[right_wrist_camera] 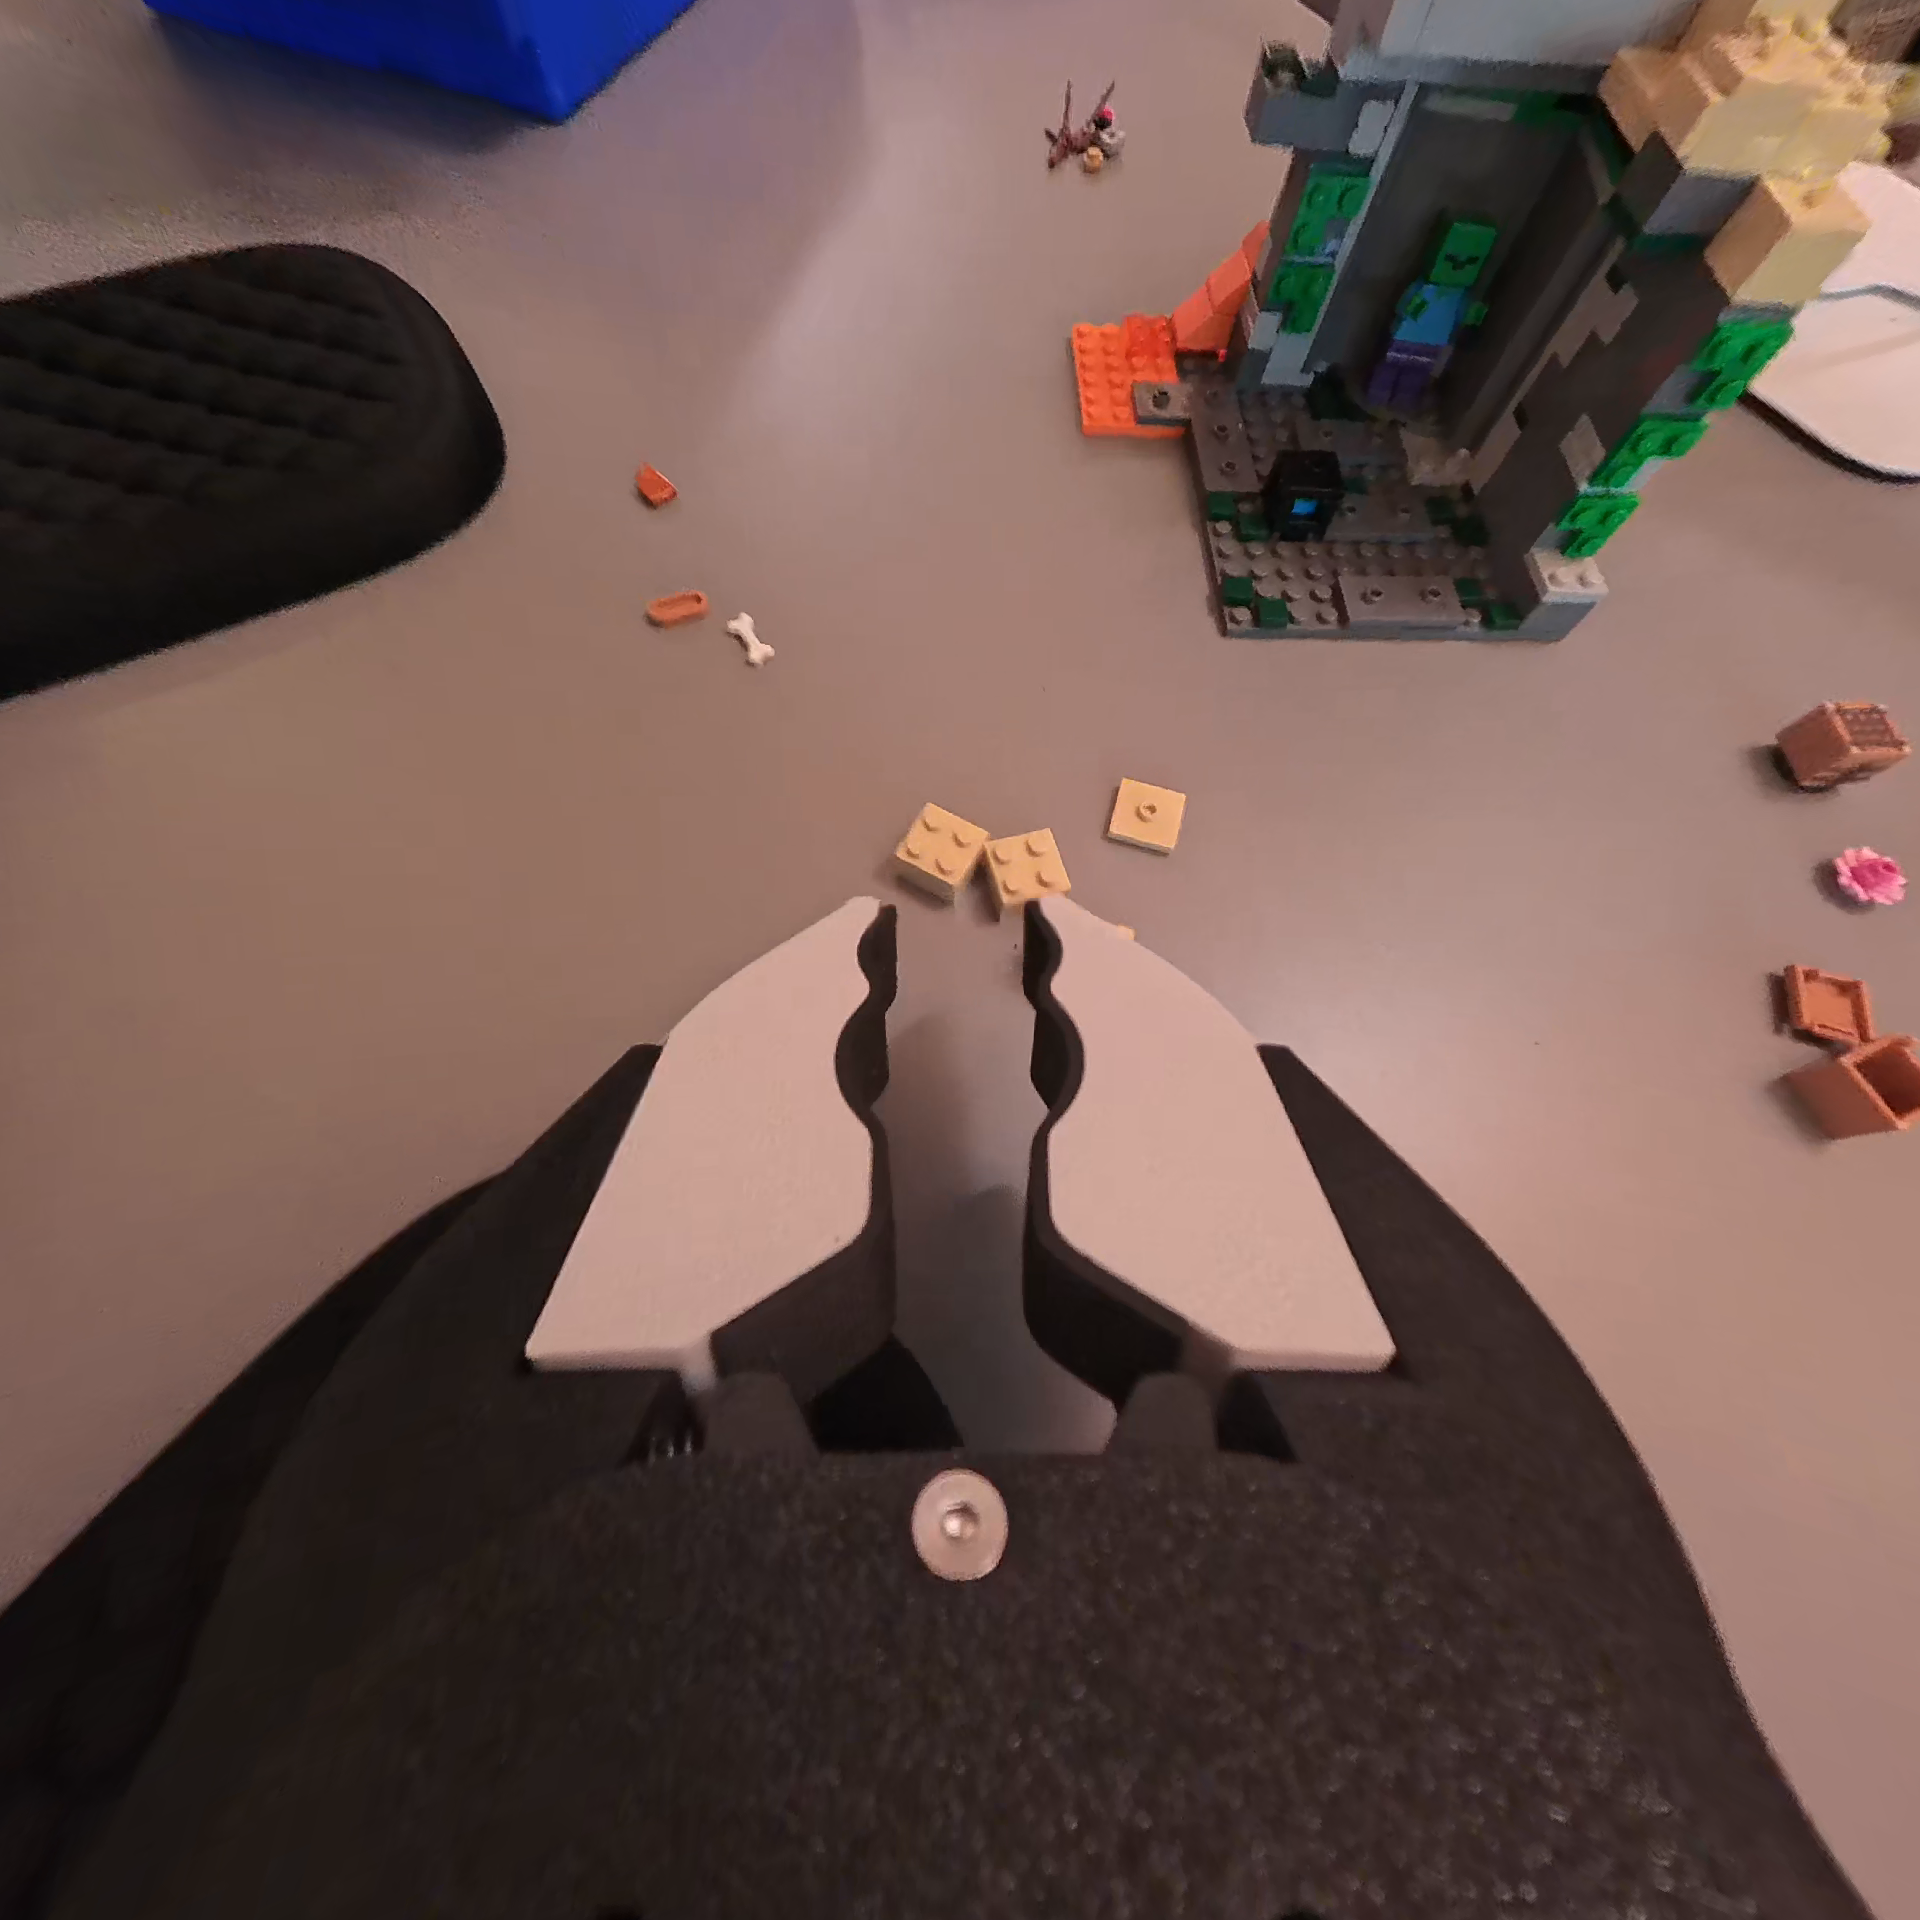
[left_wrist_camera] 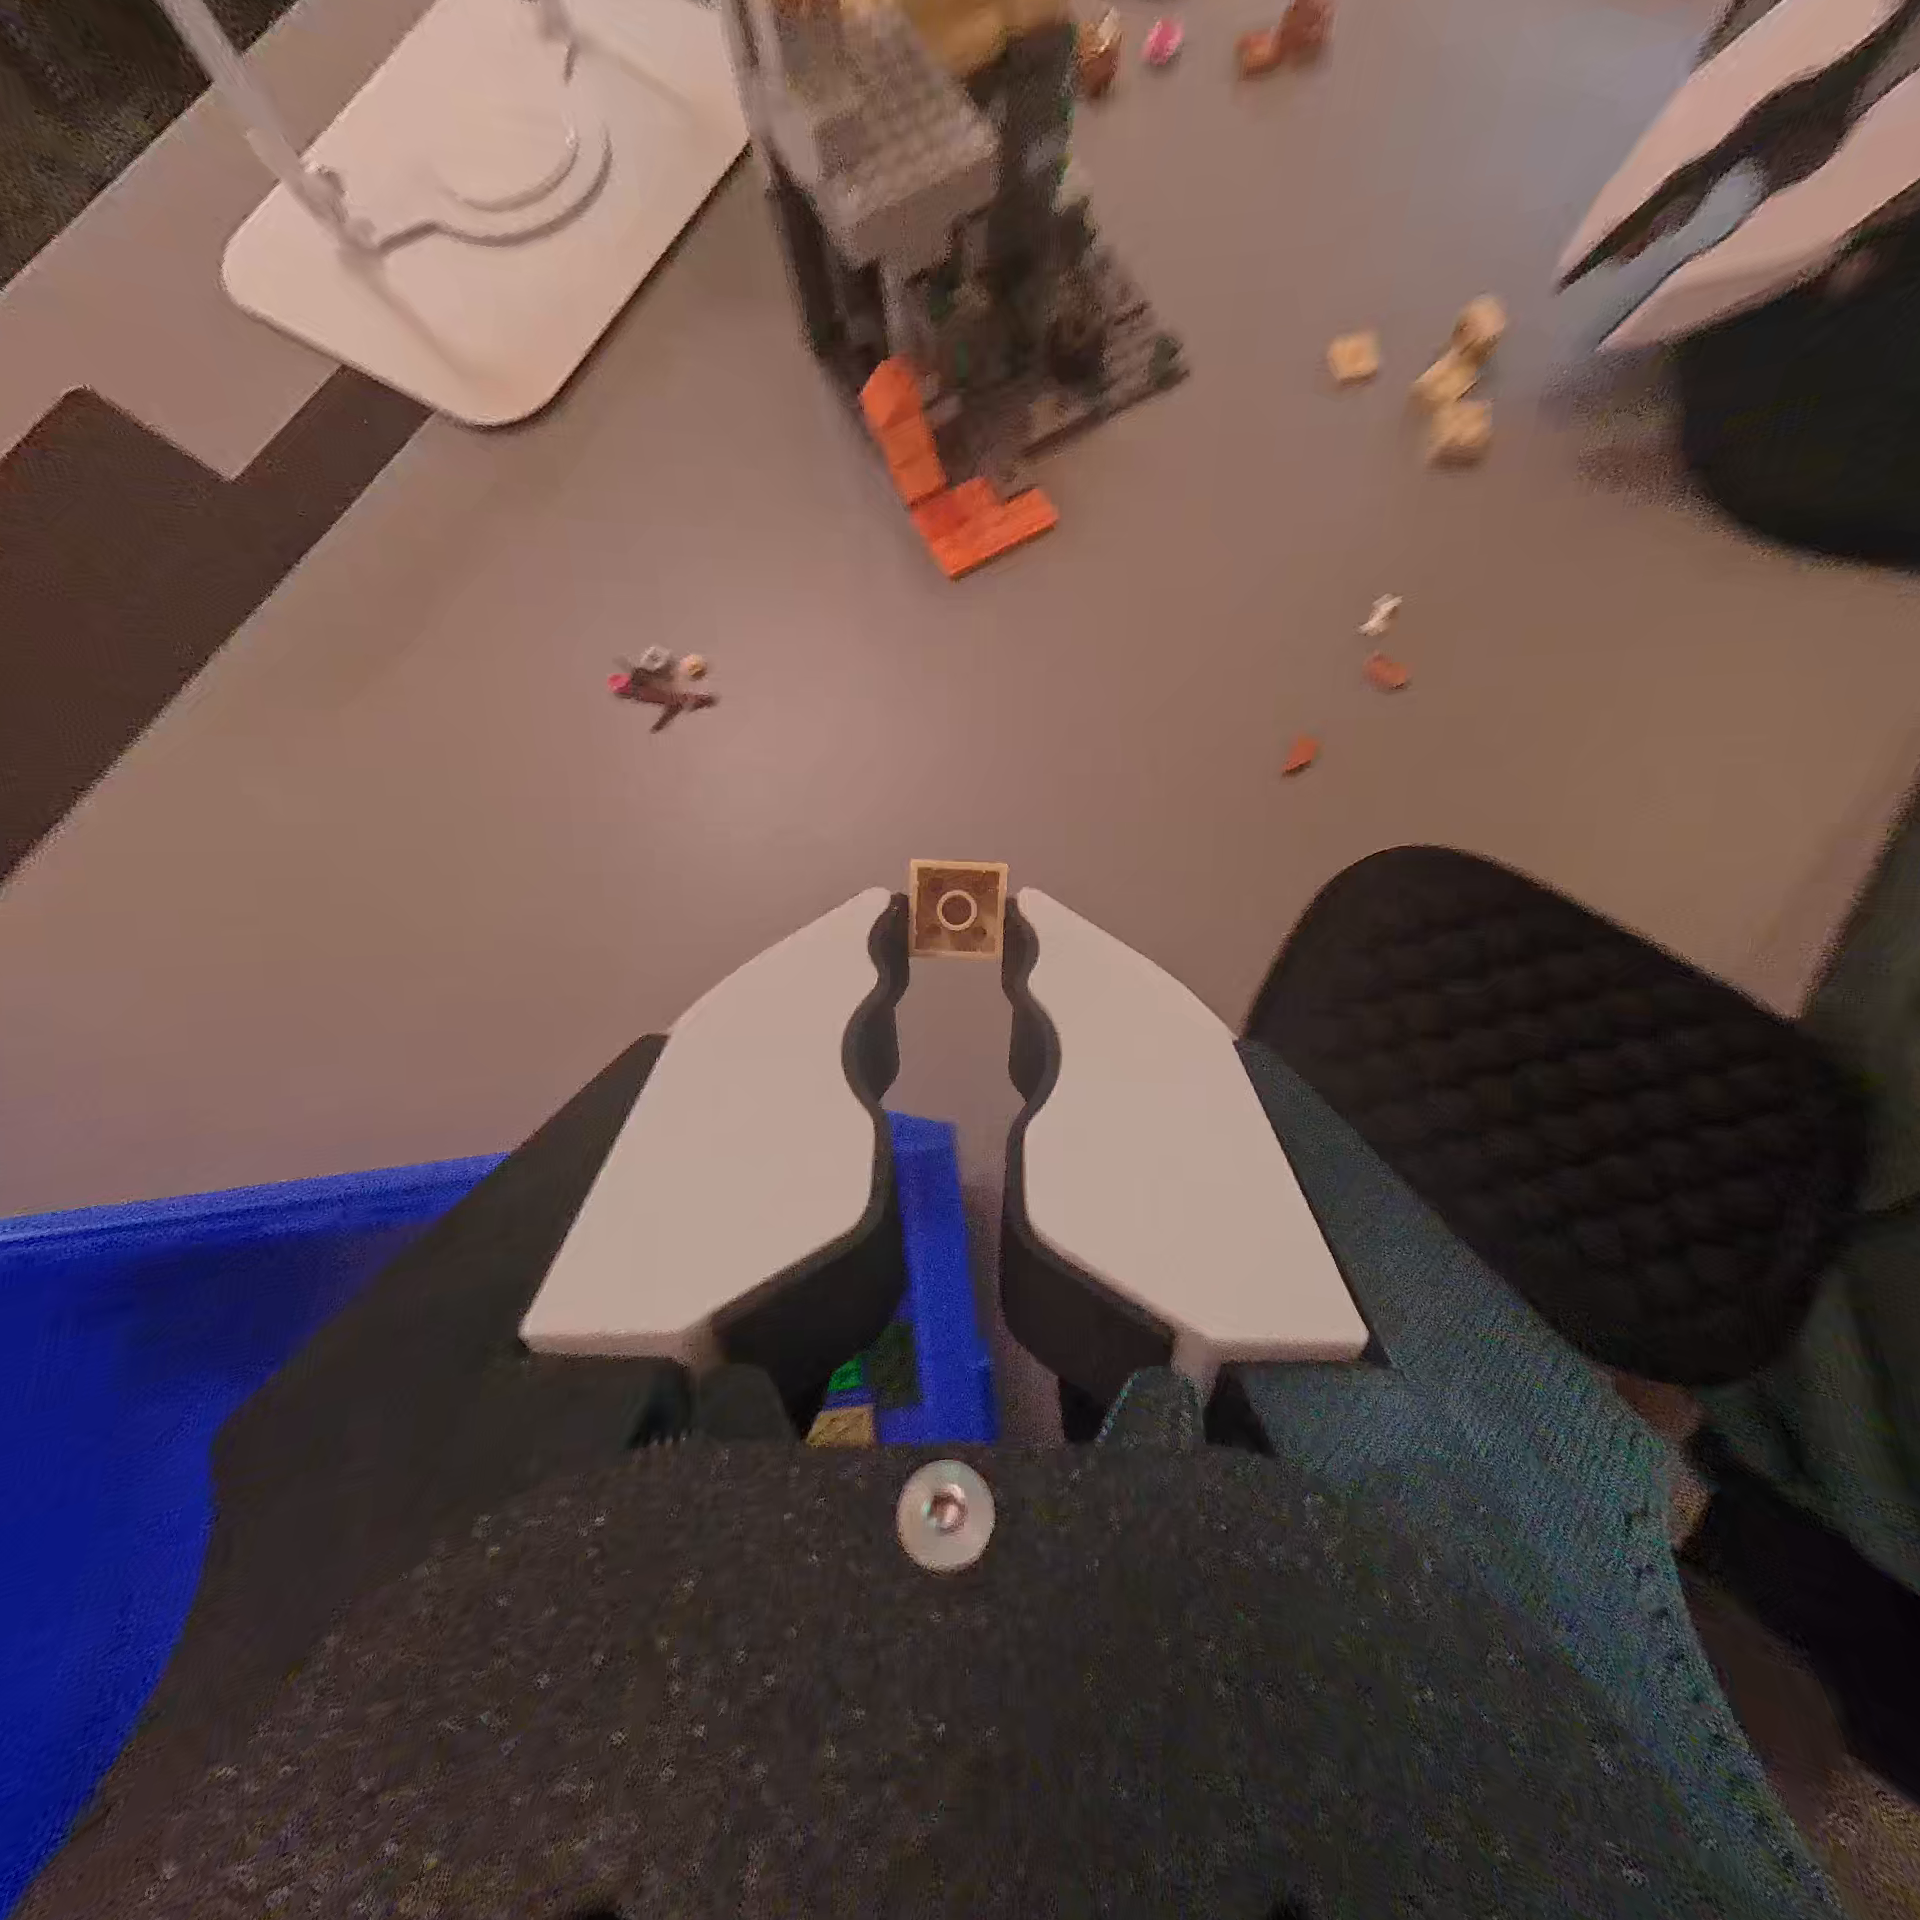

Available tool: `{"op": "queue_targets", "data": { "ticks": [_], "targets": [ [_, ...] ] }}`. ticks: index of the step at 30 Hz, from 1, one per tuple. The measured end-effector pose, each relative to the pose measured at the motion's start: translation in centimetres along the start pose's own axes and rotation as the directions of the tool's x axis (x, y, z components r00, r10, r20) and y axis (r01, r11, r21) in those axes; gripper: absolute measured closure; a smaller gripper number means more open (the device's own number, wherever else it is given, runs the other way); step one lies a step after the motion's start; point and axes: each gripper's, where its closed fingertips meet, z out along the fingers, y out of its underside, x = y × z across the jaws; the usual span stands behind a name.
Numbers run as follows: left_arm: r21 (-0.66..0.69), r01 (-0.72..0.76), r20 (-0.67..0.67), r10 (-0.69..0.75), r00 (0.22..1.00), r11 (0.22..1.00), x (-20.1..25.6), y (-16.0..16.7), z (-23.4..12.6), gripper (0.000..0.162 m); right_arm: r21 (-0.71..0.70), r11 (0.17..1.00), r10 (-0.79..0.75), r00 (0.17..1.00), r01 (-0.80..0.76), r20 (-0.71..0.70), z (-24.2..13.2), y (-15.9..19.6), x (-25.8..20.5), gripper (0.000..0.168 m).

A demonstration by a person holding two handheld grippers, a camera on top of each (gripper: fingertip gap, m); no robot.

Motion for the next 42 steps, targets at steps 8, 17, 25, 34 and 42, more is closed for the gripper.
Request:
{"op": "queue_targets", "data": {
  "ticks": [8, 17, 25, 34, 42],
  "targets": [
    [0.308, 0.164, -0.44, -0.013, 0.898, 0.937, 12.2, -4.4, 4.4, 0.145, 0.157, 0.954, -0.263, 0.964, 0.255, 0.038, 0.9, -6.1, -5.5, 0.145],
    [0.287, 0.524, -0.819, -0.078, 0.568, 0.802, 19.8, -10.5, 8.5, 0.145, 0.248, 0.765, -0.519, 0.797, 0.594, -0.309, 0.2, -12.1, -7.3, 0.137],
    [0.238, 0.58, -0.871, -0.093, 0.483, 0.779, 20.4, -11.2, 8.9, 0.145, 0.241, 0.707, -0.547, 0.73, 0.665, -0.409, -0.7, -12.9, -7.1, 0.151],
    [0.213, 0.522, -0.846, -0.111, 0.521, 0.826, 20.4, -9.8, 8.7, 0.146, 0.247, 0.709, -0.607, 0.75, 0.66, -0.263, -0.1, -12.0, -8.3, 0.152],
    [0.225, 0.528, -0.842, -0.109, 0.528, 0.819, 20.5, -9.7, 8.4, 0.146, 0.229, 0.679, -0.643, 0.715, 0.698, -0.273, -0.4, -12.1, -8.5, 0.152]
  ]
}}
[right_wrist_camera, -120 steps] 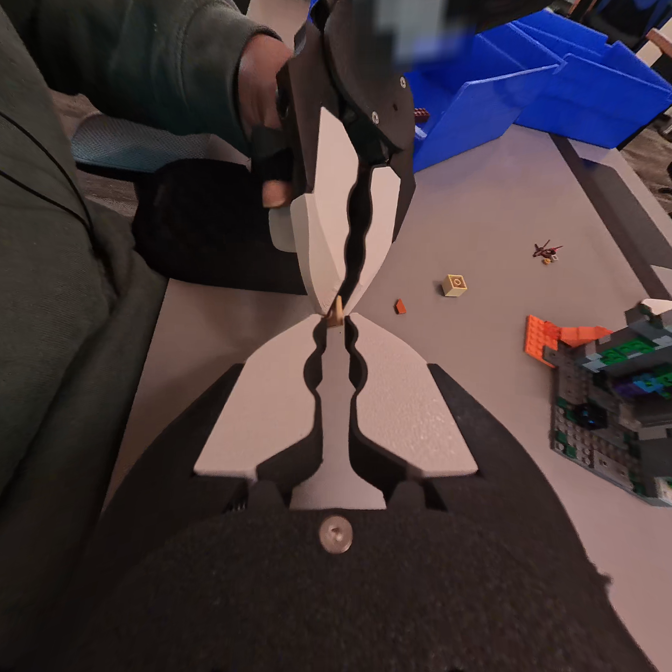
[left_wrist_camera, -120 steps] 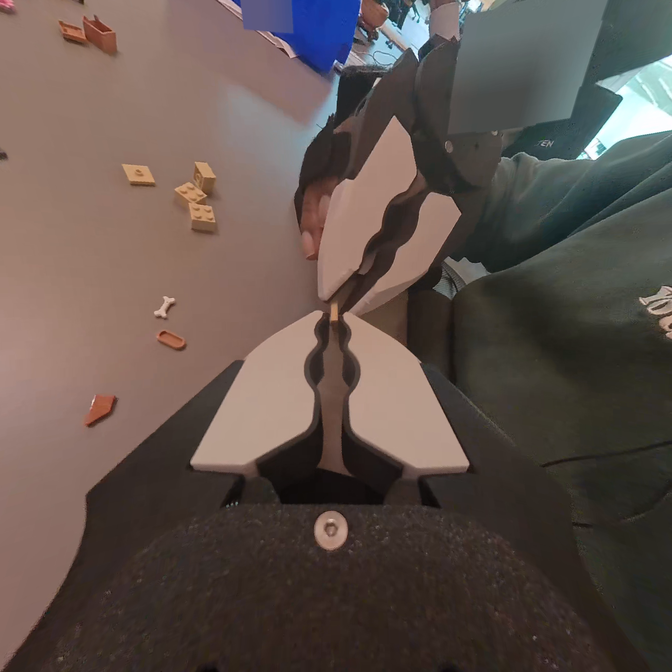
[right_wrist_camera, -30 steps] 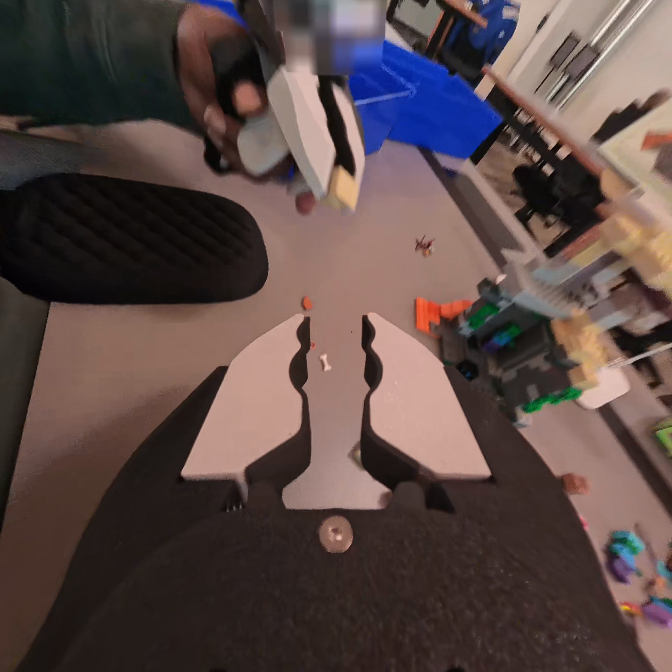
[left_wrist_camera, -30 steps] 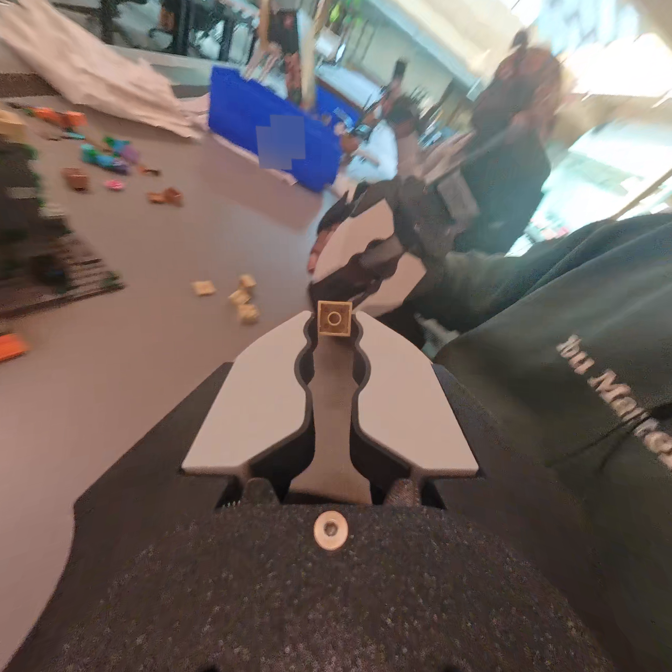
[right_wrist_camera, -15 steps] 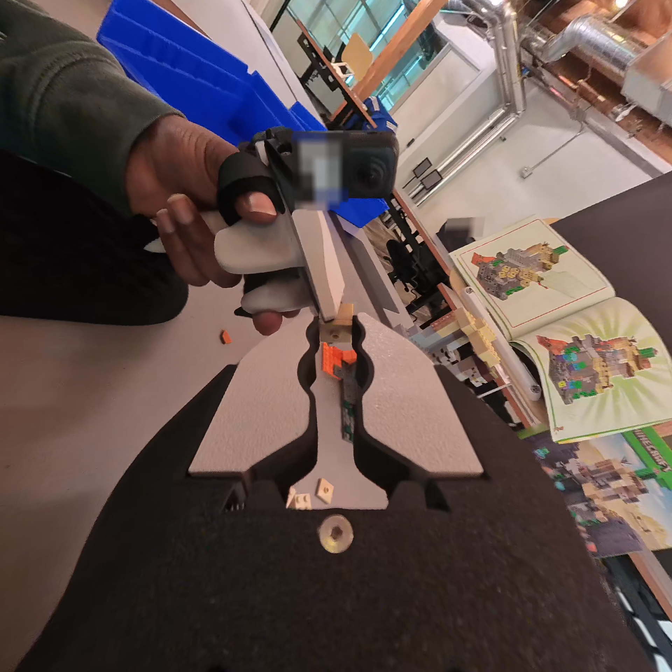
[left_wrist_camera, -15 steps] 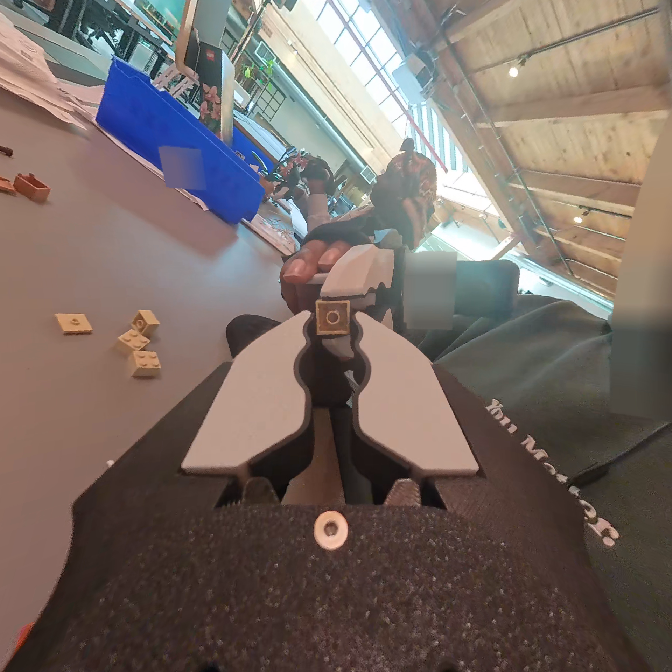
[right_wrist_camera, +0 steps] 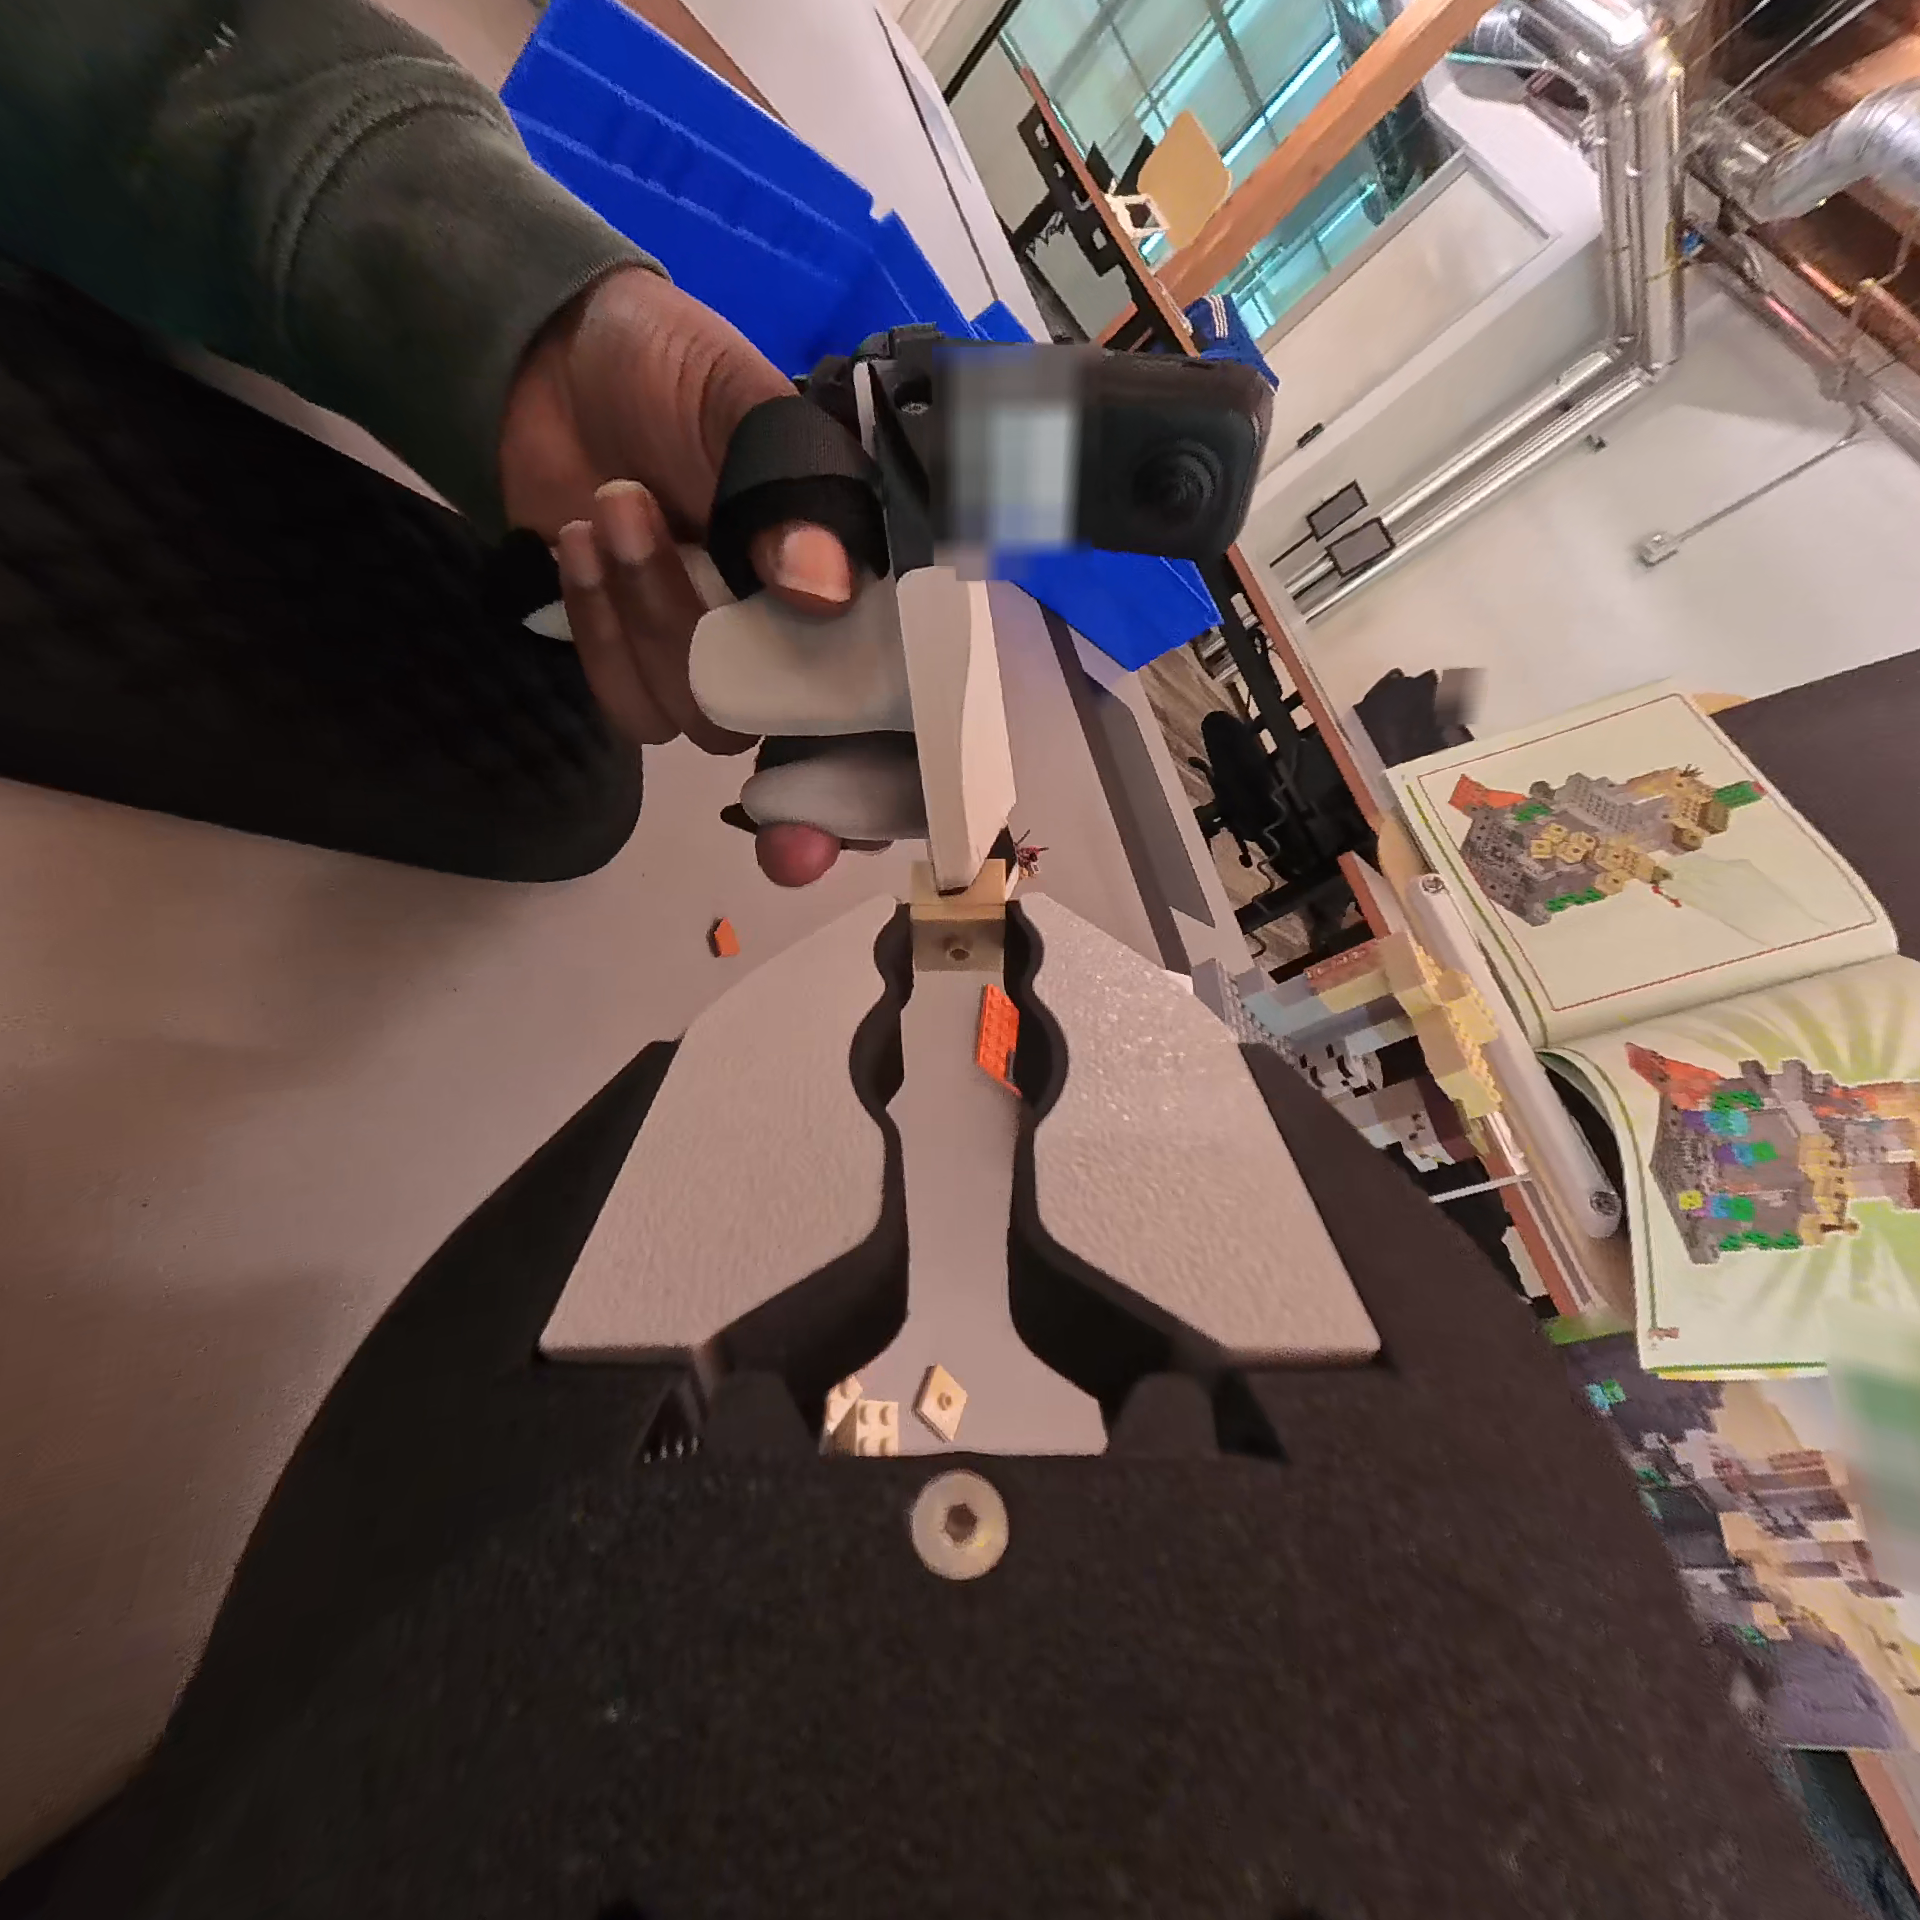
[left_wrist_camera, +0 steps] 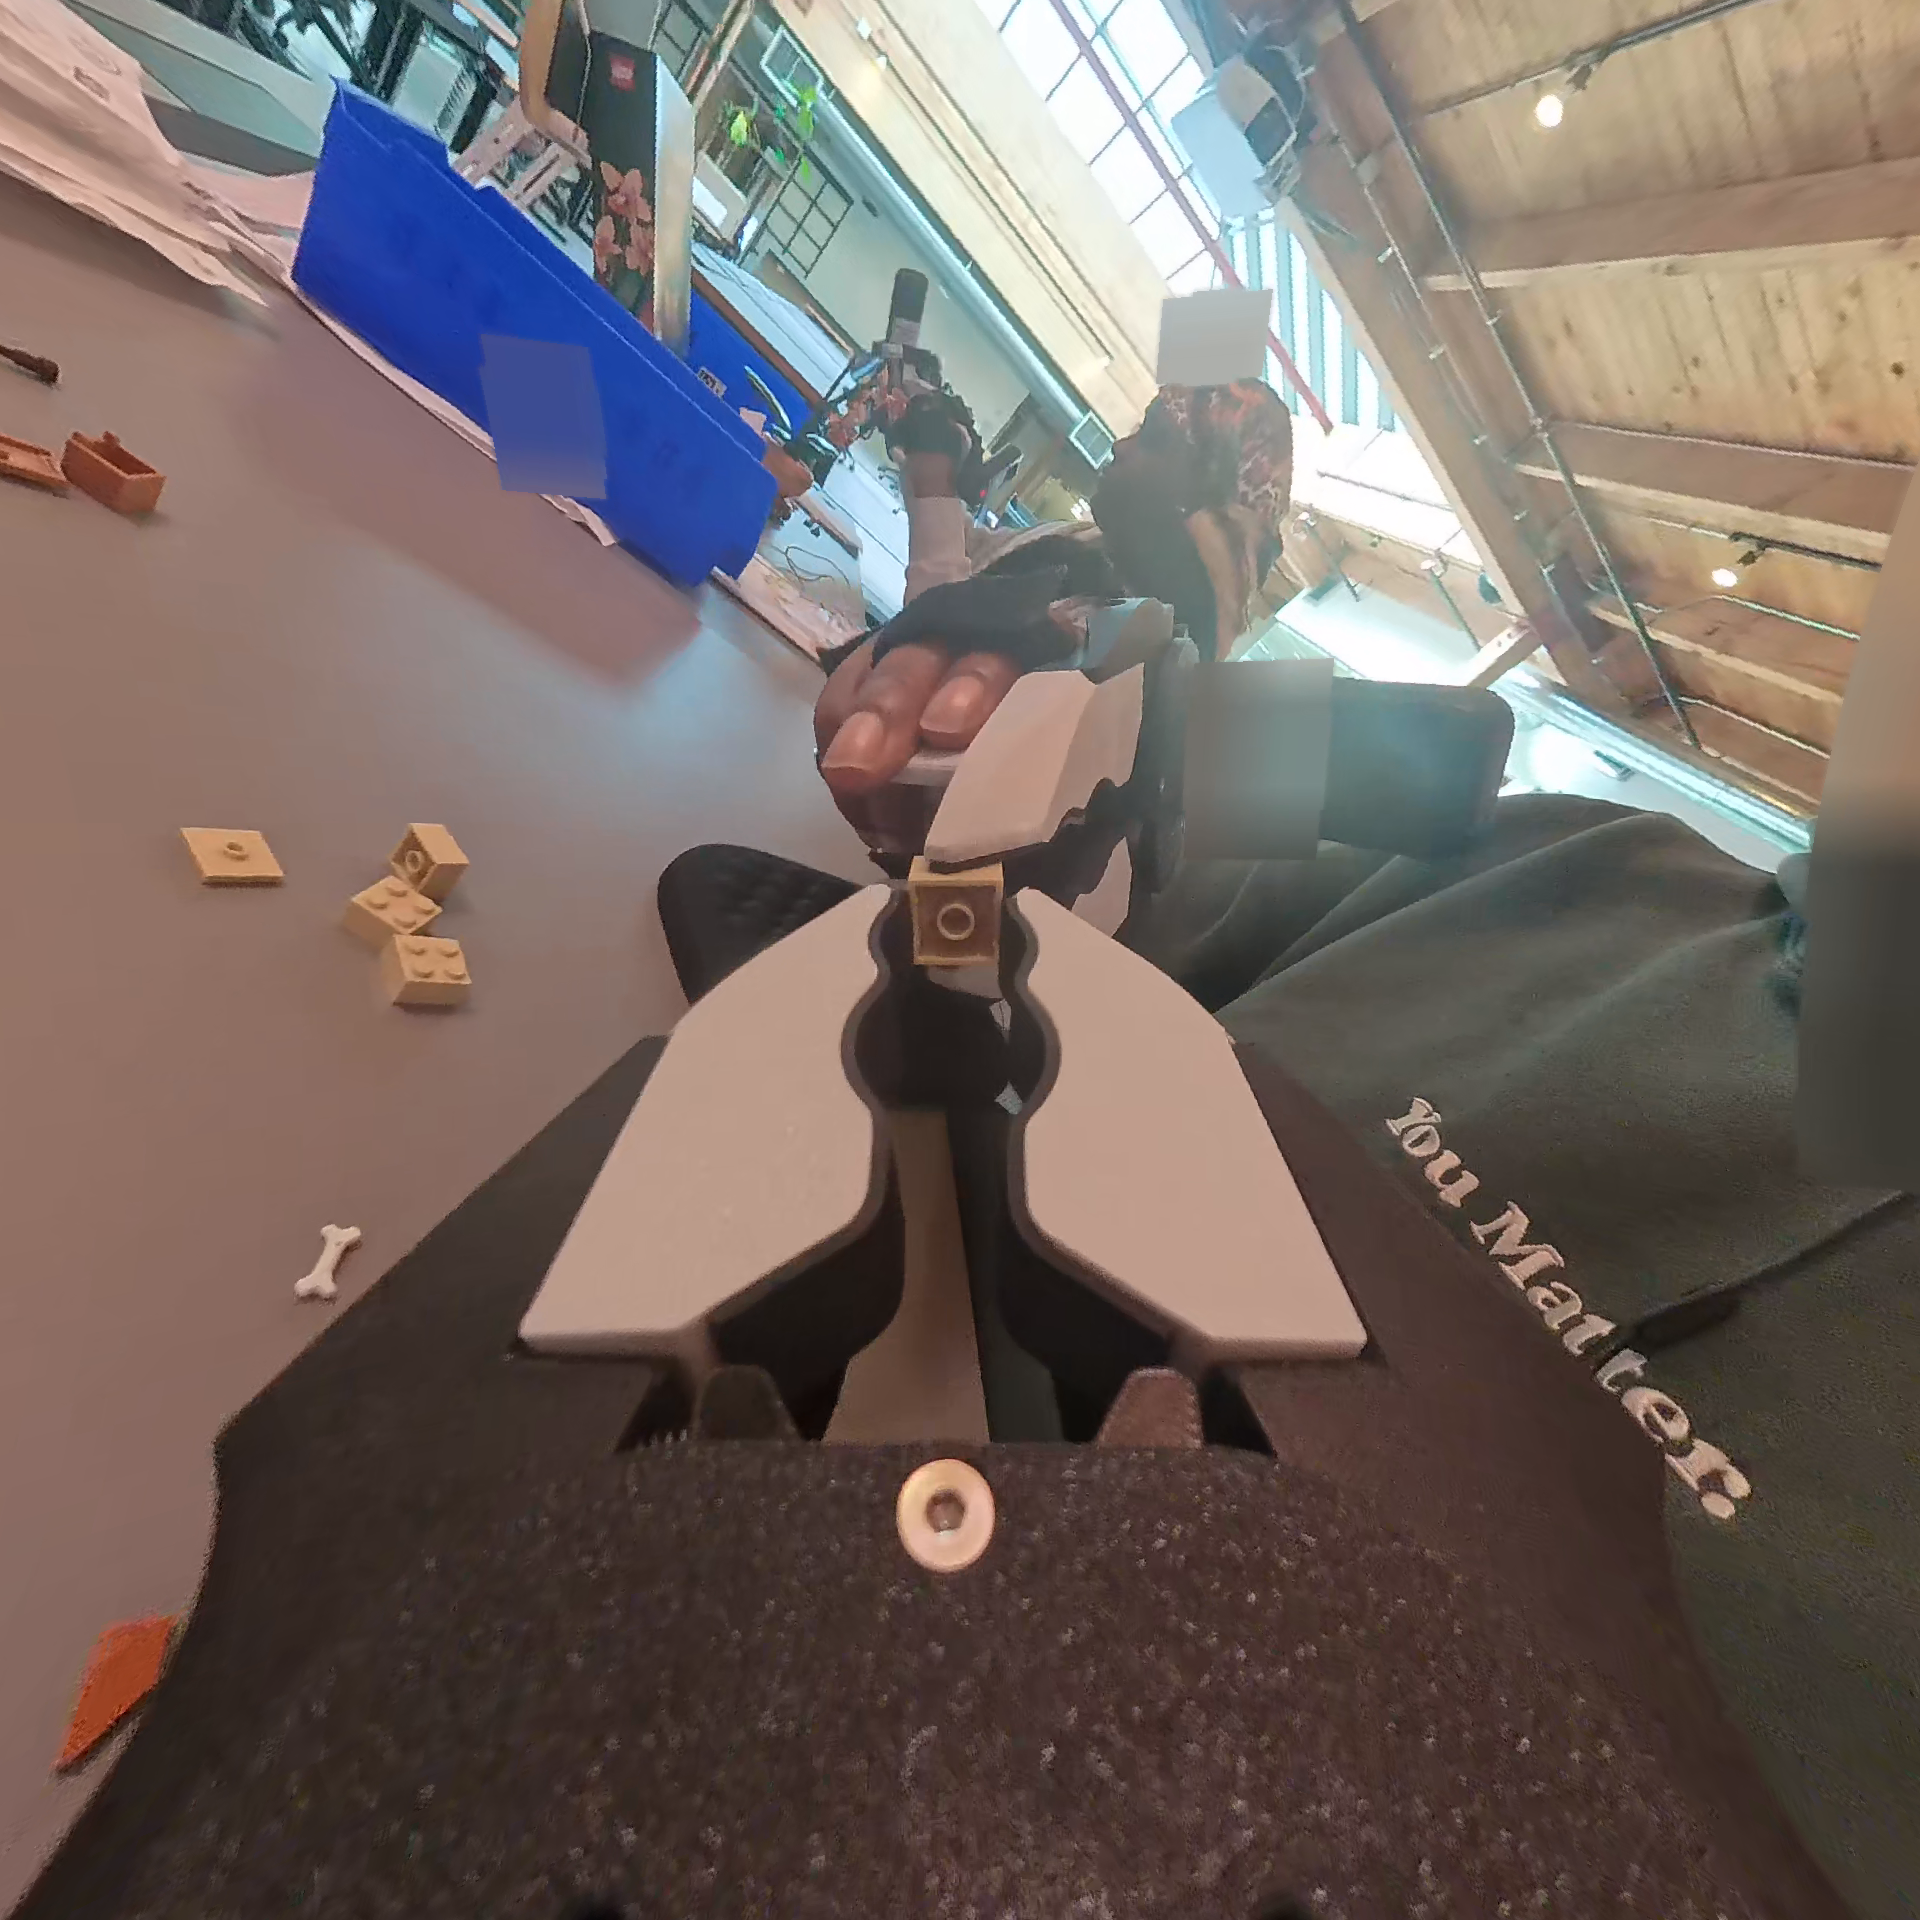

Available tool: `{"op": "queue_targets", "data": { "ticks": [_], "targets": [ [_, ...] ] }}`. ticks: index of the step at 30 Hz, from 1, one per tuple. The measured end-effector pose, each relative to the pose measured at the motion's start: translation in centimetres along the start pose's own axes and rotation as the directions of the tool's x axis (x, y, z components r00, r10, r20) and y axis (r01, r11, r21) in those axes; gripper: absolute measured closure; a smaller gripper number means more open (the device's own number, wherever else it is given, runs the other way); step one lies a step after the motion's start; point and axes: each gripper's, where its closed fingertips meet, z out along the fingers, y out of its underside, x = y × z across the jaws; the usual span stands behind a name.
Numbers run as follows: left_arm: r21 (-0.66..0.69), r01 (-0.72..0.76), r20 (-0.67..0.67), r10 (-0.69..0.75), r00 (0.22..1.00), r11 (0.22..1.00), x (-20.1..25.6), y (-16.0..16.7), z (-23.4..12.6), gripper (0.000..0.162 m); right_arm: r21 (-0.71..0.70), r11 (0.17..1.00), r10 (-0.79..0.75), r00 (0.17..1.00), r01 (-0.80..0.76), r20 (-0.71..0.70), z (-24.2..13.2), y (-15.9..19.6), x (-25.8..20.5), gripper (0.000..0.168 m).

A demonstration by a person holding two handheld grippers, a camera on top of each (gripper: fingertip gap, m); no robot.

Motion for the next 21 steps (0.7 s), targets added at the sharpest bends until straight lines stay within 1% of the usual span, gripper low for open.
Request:
{"op": "queue_targets", "data": {
  "ticks": [3, 6, 12, 16, 21],
  "targets": [
    [0.033, -0.006, -0.015, 0.007, 1.0, 0.999, 0.5, -0.1, 0.0, 0.146, -0.008, 0.999, 0.053, 0.998, -0.052, 0.041, -0.3, -0.4, 0.0, 0.152],
    [0.042, -0.058, 0.006, 0.058, 0.998, 0.997, 0.8, -0.1, -0.3, 0.146, -0.007, 0.998, 0.068, 0.996, -0.068, 0.057, -0.2, -0.8, 0.0, 0.152],
    [-0.003, -0.174, 0.053, 0.174, 0.983, 0.985, 1.7, 0.4, -0.5, 0.146, 0.055, 0.978, 0.191, 0.969, -0.201, 0.158, -0.5, -1.6, -0.5, 0.151],
    [-0.009, -0.189, 0.057, 0.19, 0.98, 0.982, 1.8, 0.7, -0.4, 0.145, 0.074, 0.966, 0.231, 0.956, -0.247, 0.18, -0.8, -1.6, -0.7, 0.151],
    [-0.007, -0.184, 0.046, 0.184, 0.982, 0.983, 1.7, 1.0, 0.1, 0.146, 0.067, 0.968, 0.229, 0.958, -0.243, 0.171, -1.3, -1.2, -0.9, 0.151]
  ]
}}
